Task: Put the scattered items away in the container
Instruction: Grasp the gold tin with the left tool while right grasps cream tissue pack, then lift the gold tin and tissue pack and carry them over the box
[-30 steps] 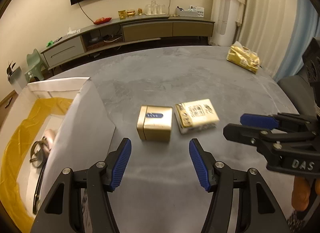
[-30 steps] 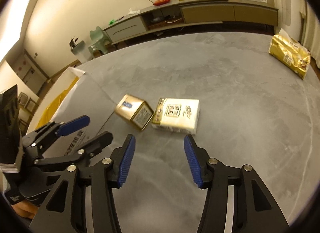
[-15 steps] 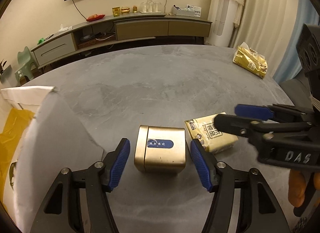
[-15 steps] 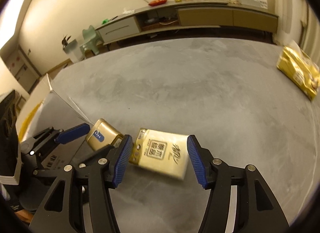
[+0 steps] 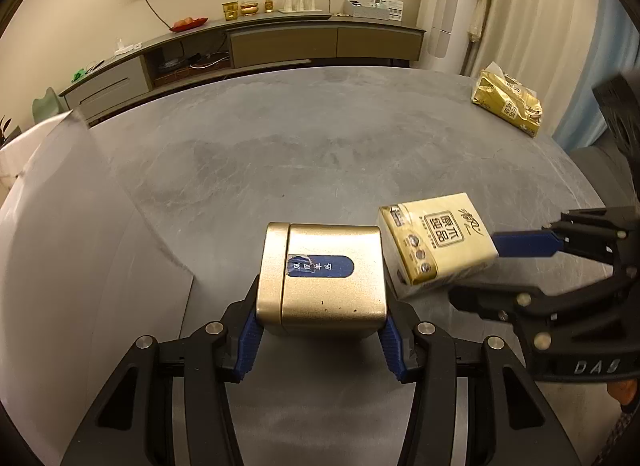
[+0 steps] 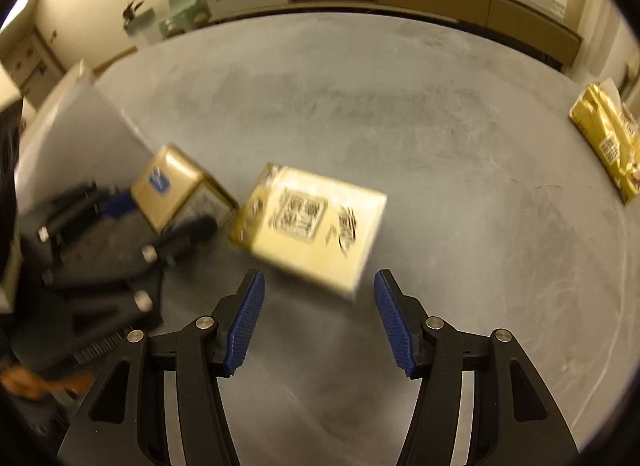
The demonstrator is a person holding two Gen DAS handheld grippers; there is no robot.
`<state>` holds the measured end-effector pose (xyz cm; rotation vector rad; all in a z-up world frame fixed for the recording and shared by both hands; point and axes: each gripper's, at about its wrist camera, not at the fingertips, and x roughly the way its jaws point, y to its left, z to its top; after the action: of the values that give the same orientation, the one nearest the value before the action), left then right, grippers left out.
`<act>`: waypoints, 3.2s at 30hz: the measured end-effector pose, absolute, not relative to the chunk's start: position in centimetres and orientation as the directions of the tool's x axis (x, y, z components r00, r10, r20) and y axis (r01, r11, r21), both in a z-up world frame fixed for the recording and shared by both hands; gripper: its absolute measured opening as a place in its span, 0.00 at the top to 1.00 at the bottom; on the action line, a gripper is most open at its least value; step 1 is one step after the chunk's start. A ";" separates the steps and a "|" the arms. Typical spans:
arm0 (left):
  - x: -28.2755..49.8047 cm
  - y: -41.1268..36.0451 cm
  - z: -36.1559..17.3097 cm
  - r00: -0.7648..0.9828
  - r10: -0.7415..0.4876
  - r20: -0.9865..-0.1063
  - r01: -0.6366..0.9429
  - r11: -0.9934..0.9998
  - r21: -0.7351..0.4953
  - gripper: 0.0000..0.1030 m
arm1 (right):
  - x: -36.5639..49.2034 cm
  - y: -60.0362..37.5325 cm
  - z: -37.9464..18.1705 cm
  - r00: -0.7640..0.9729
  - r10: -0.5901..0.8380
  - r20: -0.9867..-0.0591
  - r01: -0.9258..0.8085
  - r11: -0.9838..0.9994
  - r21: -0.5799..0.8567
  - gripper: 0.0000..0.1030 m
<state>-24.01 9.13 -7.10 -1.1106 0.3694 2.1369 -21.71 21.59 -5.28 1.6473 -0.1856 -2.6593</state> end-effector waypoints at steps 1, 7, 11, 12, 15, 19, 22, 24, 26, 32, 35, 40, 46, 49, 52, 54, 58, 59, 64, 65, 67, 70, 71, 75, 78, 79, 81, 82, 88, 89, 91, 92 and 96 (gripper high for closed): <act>-24.0 8.9 -7.1 -0.394 0.448 -0.803 -0.683 -0.727 -0.070 0.50 | -21.5 21.6 -5.1 -0.458 -0.060 -0.887 -0.051 -0.994 0.094 0.41; -24.1 8.5 -7.0 -0.400 0.446 -0.801 -0.671 -0.738 -0.076 0.50 | -22.2 22.8 -2.9 -0.577 -0.076 -0.813 -0.110 -0.980 0.169 0.40; -23.3 8.2 -7.1 -0.415 0.432 -0.801 -0.664 -0.746 -0.058 0.50 | -24.4 21.8 -3.8 -0.554 -0.045 -0.831 -0.131 -0.981 0.140 0.38; -23.1 8.0 -7.1 -0.414 0.430 -0.802 -0.662 -0.747 -0.059 0.50 | -24.7 21.5 -4.1 -0.546 -0.026 -0.837 -0.134 -0.984 0.118 0.37; -22.6 7.3 -7.0 -0.407 0.427 -0.807 -0.662 -0.747 -0.061 0.50 | -24.8 20.6 -4.3 -0.553 0.024 -0.833 -0.123 -0.991 0.053 0.35; -22.1 6.9 -6.9 -0.402 0.430 -0.808 -0.662 -0.746 -0.068 0.50 | -24.5 21.3 -4.6 -0.495 0.000 -0.869 -0.157 -0.983 0.090 0.33; -21.9 6.8 -6.9 -0.396 0.434 -0.809 -0.664 -0.744 -0.074 0.50 | -23.3 22.5 -5.1 -0.445 -0.130 -0.886 -0.196 -0.951 0.238 0.33; -21.8 6.8 -6.8 -0.397 0.434 -0.809 -0.666 -0.743 -0.071 0.50 | -22.2 23.0 -5.8 -0.424 -0.235 -0.875 -0.208 -0.915 0.347 0.34; -21.9 6.8 -6.8 -0.394 0.440 -0.807 -0.666 -0.742 -0.079 0.50 | -20.7 22.6 -5.8 -0.405 -0.255 -0.878 -0.192 -0.915 0.354 0.34; -21.5 7.4 -7.0 -0.361 0.462 -0.810 -0.683 -0.722 -0.108 0.50 | -20.0 21.3 -4.4 -0.459 -0.126 -0.879 -0.125 -0.971 0.204 0.34; -20.0 8.2 -6.8 -0.314 0.499 -0.807 -0.736 -0.666 -0.125 0.50 | -20.6 21.6 -4.5 -0.460 0.014 -0.888 -0.158 -0.985 0.066 0.36; -17.8 9.3 -5.7 -0.242 0.574 -0.783 -0.808 -0.565 -0.164 0.50 | -19.6 26.3 -3.9 -0.469 0.085 -0.879 -0.312 -0.947 0.075 0.34; -18.7 8.6 -5.5 -0.302 0.535 -0.789 -0.773 -0.622 -0.126 0.50 | -19.8 25.9 -3.5 -0.506 0.019 -0.862 -0.280 -0.949 0.144 0.34; -19.4 8.1 -5.5 -0.322 0.517 -0.793 -0.745 -0.656 -0.125 0.50 | -19.9 25.5 -4.5 -0.455 -0.087 -0.886 -0.276 -0.932 0.234 0.34; -20.3 7.6 -5.2 -0.335 0.518 -0.787 -0.723 -0.677 -0.138 0.50 | -18.2 25.2 -3.4 -0.478 -0.356 -0.803 -0.234 -0.830 0.507 0.34; -20.7 7.3 -5.1 -0.330 0.524 -0.785 -0.712 -0.684 -0.157 0.50 | -17.7 24.6 -1.5 -0.521 -0.233 -0.821 -0.207 -0.899 0.386 0.34; -20.7 7.3 -5.3 -0.329 0.518 -0.790 -0.711 -0.686 -0.154 0.50 | -19.2 23.3 -1.3 -0.550 -0.033 -0.834 -0.099 -0.990 0.105 0.34; -20.7 7.3 -5.3 -0.333 0.515 -0.790 -0.711 -0.688 -0.149 0.50 | -19.7 23.0 -1.8 -0.537 -0.052 -0.842 -0.070 -0.992 0.106 0.34; -21.1 6.9 -5.3 -0.361 0.500 -0.787 -0.701 -0.702 -0.125 0.50 | -21.5 23.5 -4.3 -0.508 -0.158 -0.846 -0.197 -0.936 0.293 0.34; -21.1 6.9 -5.4 -0.362 0.497 -0.789 -0.701 -0.703 -0.121 0.50 | -21.7 23.1 -4.6 -0.508 -0.149 -0.849 -0.205 -0.936 0.288 0.33; -21.1 7.0 -5.9 -0.367 0.485 -0.794 -0.701 -0.705 -0.106 0.50 | -22.5 22.2 -5.1 -0.502 -0.130 -0.855 -0.194 -0.947 0.257 0.33; -20.9 7.3 -6.5 -0.375 0.465 -0.802 -0.706 -0.704 -0.078 0.50 | -23.1 20.7 -6.5 -0.493 -0.103 -0.864 -0.179 -0.960 0.216 0.33; -20.9 7.4 -6.8 -0.371 0.458 -0.808 -0.707 -0.704 -0.074 0.50 | -23.1 20.2 -6.6 -0.499 -0.080 -0.863 -0.176 -0.965 0.192 0.33; -21.2 7.5 -8.1 -0.363 0.422 -0.831 -0.691 -0.720 -0.063 0.49 | -23.0 19.1 -6.9 -0.503 0.005 -0.864 -0.162 -0.983 0.088 0.33; -21.1 7.7 -8.3 -0.382 0.419 -0.823 -0.697 -0.716 -0.041 0.49 | -22.7 19.5 -7.0 -0.490 0.041 -0.871 -0.172 -0.984 0.050 0.35; -21.2 7.7 -8.3 -0.383 0.423 -0.821 -0.696 -0.717 -0.045 0.49 | -22.4 19.7 -6.8 -0.487 0.053 -0.872 -0.177 -0.983 0.039 0.38; -21.4 7.6 -8.2 -0.375 0.438 -0.817 -0.700 -0.711 -0.060 0.50 | -22.2 20.1 -6.6 -0.485 0.056 -0.873 -0.185 -0.982 0.040 0.47; -21.4 7.5 -8.1 -0.380 0.442 -0.813 -0.700 -0.712 -0.060 0.50 | -22.1 20.5 -6.5 -0.484 0.042 -0.874 -0.187 -0.981 0.056 0.48; -21.6 6.8 -7.2 -0.407 0.452 -0.794 -0.685 -0.726 -0.063 0.50 | -21.8 21.7 -5.8 -0.495 -0.013 -0.869 -0.210 -0.968 0.134 0.48; -21.6 6.7 -6.8 -0.414 0.455 -0.788 -0.682 -0.729 -0.063 0.50 | -21.6 21.7 -5.4 -0.501 -0.017 -0.865 -0.211 -0.967 0.141 0.48; -21.5 6.6 -6.3 -0.420 0.462 -0.781 -0.682 -0.729 -0.064 0.50 | -21.4 21.6 -5.0 -0.510 -0.024 -0.860 -0.209 -0.966 0.151 0.48; -21.5 6.5 -6.0 -0.425 0.464 -0.777 -0.682 -0.729 -0.063 0.50 | -21.3 21.5 -4.8 -0.514 -0.027 -0.857 -0.209 -0.965 0.156 0.48; -21.0 6.1 -4.9 -0.437 0.474 -0.764 -0.683 -0.728 -0.060 0.50 | -20.6 21.1 -4.3 -0.523 -0.045 -0.851 -0.204 -0.963 0.176 0.48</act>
<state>-20.98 6.12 -4.92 -1.0452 0.3376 2.1746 -20.64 21.06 -4.29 1.5734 -0.4141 -2.7946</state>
